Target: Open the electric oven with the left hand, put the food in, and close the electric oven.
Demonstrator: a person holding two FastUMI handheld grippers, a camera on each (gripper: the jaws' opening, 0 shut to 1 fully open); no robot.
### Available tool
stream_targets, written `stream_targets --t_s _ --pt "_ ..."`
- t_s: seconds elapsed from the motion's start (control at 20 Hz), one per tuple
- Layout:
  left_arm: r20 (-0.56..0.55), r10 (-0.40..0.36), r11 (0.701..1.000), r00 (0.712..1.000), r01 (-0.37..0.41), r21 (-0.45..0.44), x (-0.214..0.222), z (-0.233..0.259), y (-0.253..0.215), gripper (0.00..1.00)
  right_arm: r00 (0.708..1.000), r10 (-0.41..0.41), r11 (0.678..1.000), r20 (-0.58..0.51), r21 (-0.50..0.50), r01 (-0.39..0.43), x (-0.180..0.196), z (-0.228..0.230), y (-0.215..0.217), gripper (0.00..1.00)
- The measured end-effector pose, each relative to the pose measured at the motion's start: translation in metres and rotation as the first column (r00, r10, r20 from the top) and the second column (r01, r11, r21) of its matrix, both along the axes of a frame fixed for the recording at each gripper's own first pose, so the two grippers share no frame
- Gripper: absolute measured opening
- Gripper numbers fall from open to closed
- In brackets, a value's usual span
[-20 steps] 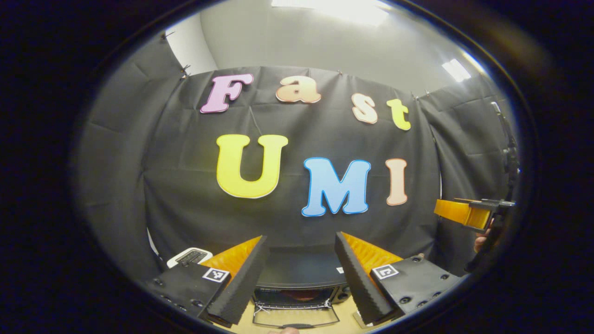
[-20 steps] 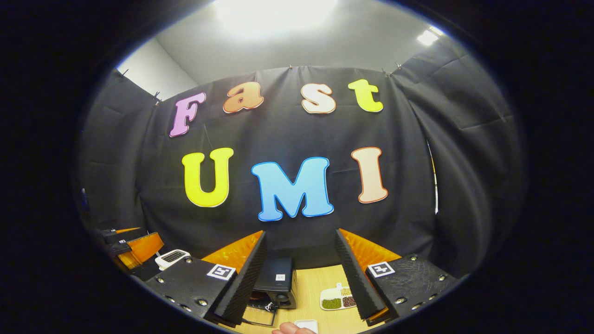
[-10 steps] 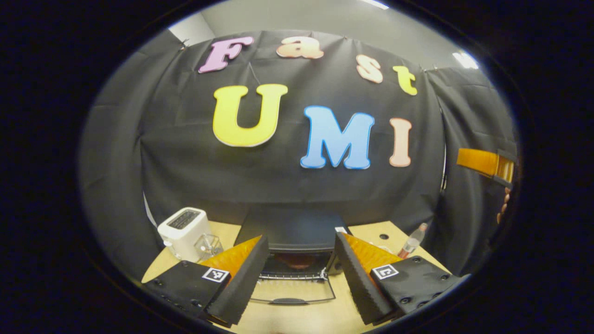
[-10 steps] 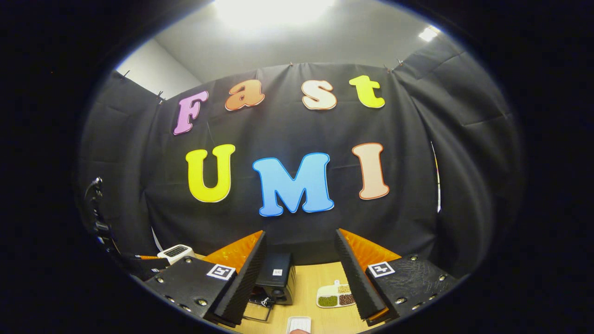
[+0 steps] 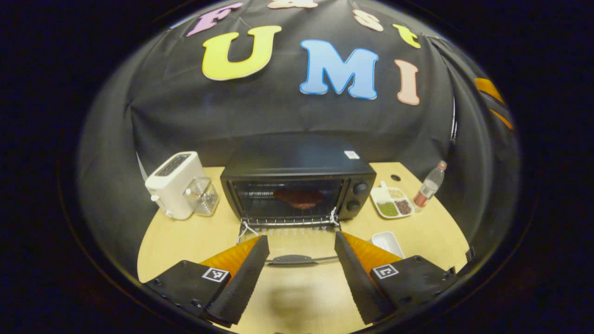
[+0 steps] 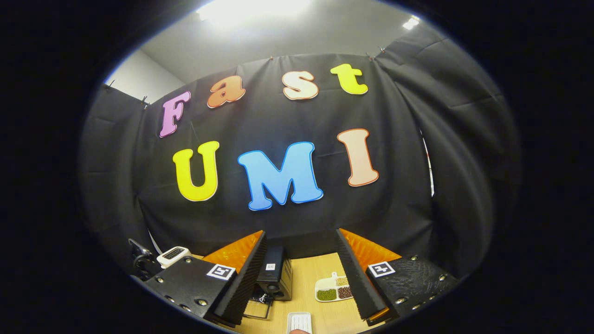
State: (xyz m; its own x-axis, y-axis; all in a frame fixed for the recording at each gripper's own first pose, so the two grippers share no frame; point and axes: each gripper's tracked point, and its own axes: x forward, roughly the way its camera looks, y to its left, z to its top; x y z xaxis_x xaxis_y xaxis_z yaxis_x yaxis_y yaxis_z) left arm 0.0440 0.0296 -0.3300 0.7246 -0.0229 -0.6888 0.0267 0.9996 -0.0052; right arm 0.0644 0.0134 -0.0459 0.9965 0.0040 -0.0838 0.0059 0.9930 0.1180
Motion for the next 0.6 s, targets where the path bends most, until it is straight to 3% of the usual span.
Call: stream_targets --t_s 0.2,0.25,0.6 --pt "-0.177 0.026 0.999 0.984 -0.032 -0.033 -0.011 -0.054 0.003 0.97 0.999 -0.021 1.0 -0.032 -0.002 0.021 0.002 -0.014 -0.012 0.89" --pt "-0.229 0.025 0.999 0.973 -0.031 -0.022 -0.016 -0.069 0.007 1.0 0.999 -0.029 1.0 -0.038 -0.005 0.029 0.001 -0.016 -0.016 0.89" --pt "-0.43 0.028 0.999 0.902 -0.015 0.032 -0.027 -0.134 0.014 0.97 0.993 -0.096 0.995 -0.073 -0.032 0.094 0.003 -0.033 -0.047 0.89"
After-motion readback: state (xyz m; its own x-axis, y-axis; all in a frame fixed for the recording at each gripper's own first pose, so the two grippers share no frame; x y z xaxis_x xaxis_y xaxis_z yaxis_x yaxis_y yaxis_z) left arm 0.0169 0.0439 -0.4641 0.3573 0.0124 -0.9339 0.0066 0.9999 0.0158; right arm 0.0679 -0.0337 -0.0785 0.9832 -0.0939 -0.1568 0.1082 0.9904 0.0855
